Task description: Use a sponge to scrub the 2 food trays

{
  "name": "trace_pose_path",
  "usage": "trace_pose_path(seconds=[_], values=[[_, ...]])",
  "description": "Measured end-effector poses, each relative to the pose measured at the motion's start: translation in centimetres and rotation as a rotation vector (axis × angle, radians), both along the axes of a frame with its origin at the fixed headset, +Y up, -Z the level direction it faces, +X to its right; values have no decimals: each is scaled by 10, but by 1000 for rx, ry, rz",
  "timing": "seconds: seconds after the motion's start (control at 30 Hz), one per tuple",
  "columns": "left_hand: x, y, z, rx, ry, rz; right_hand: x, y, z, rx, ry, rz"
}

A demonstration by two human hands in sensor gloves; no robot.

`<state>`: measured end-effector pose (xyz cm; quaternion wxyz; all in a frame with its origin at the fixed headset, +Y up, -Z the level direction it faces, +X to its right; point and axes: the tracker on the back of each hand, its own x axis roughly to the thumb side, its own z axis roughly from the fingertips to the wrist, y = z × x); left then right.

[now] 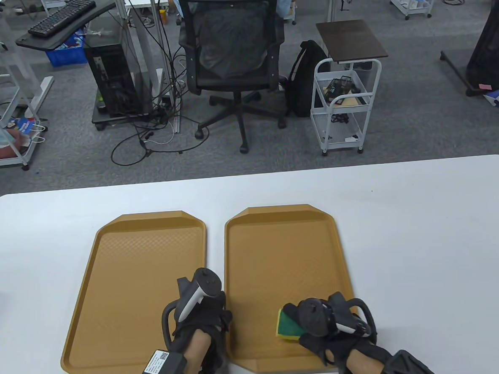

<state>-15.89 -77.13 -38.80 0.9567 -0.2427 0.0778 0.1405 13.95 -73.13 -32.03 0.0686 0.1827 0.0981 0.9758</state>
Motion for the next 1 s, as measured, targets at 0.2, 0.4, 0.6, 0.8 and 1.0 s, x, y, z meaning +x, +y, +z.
trace_pose_path(seconds=[0.2,0.4,0.6,0.8,1.0], values=[[26,8,-2,-5,-42,-226,76,22,28,73,-164,-37],[53,9,-12,-29,-4,-434,110,30,39,144,-234,-130],[63,7,-23,60,94,-462,123,43,41,176,-228,-219],[27,9,-32,-101,241,-47,138,50,49,179,-222,-297],[-4,21,-24,-211,270,347,144,54,51,178,-224,-342]])
